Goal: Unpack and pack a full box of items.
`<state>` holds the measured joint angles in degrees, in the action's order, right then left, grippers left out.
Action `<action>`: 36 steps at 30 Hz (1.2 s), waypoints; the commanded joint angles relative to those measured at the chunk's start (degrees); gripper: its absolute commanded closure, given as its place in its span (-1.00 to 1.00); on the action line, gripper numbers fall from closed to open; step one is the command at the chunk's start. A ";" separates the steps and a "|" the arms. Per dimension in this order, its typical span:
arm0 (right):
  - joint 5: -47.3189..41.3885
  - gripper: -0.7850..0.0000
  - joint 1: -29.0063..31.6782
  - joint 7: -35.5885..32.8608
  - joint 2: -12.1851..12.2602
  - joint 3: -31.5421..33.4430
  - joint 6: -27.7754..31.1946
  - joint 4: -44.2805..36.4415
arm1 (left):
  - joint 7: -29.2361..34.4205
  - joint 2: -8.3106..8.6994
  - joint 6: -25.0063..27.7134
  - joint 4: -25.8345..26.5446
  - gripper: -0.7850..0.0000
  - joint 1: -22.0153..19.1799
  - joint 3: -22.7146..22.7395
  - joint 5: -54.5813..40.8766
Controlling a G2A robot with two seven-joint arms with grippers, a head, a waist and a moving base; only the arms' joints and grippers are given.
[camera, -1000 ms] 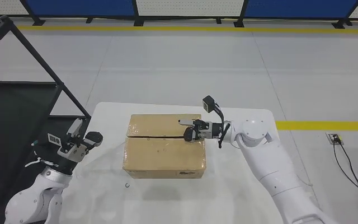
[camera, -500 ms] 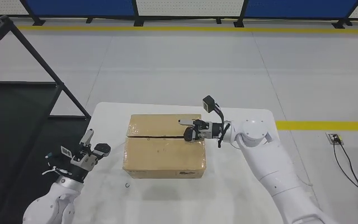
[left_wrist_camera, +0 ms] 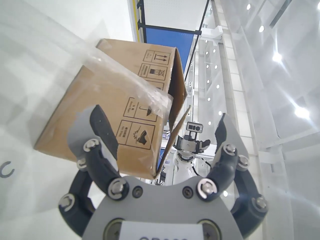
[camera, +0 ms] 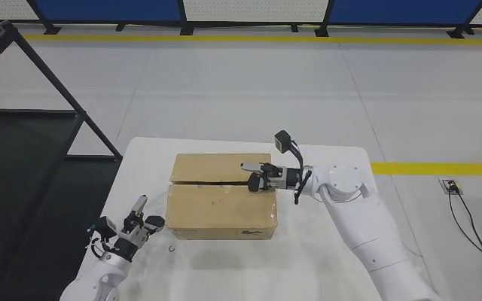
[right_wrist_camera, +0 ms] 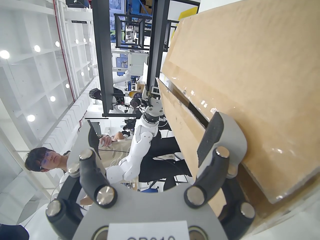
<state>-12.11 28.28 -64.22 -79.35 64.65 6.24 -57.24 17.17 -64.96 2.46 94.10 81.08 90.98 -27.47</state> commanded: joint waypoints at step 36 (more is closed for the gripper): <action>-4.73 -1.00 2.15 4.55 0.73 -0.56 -2.78 -1.84 | -5.06 -2.00 -2.42 -14.54 -1.00 -18.12 -1.79 -8.09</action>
<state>-16.77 30.37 -59.91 -78.64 64.08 3.76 -59.03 12.15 -66.94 -0.07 79.43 62.98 89.13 -35.59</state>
